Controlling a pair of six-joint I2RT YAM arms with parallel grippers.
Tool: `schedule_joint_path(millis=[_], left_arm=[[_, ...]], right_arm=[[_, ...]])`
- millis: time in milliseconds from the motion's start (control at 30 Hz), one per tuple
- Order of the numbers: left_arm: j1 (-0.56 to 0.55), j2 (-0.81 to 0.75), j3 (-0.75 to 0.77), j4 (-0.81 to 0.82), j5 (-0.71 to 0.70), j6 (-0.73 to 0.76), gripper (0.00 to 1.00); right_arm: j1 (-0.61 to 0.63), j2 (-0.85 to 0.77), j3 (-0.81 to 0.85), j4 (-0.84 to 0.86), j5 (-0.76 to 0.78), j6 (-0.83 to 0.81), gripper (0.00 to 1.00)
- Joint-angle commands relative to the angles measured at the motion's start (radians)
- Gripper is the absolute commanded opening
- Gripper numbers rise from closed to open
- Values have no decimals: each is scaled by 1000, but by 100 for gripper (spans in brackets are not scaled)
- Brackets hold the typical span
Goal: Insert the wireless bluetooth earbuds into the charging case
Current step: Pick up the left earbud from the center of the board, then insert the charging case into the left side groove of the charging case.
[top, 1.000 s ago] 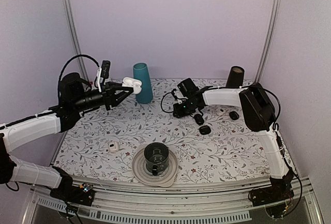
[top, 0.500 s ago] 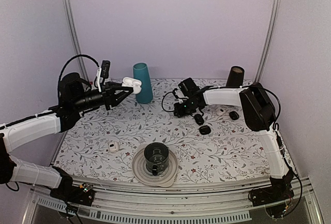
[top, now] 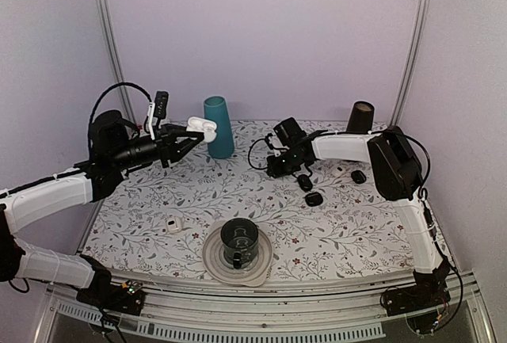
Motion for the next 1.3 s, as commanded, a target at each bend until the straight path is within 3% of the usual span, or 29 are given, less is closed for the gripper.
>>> schedule_joint_path(millis=[0,300,500,767,1267], left_arm=[[14,-4,27,5,5,10,0],[14,-3,27,5,5,11,0],[14,1,21,14,6,6,0],[14,36,14,51,31,-14,0],[6,141,44,167,285,-16,0]], right_arm=[[-7,7,25,0,-13,6,16],[-7,1,19,-2,-12,7,5],[-7,-30,-16,18,-7,7,3],[-7,-197,-156,78,-13,-14,3],[36,-644,-475,225,-121,-131,3]])
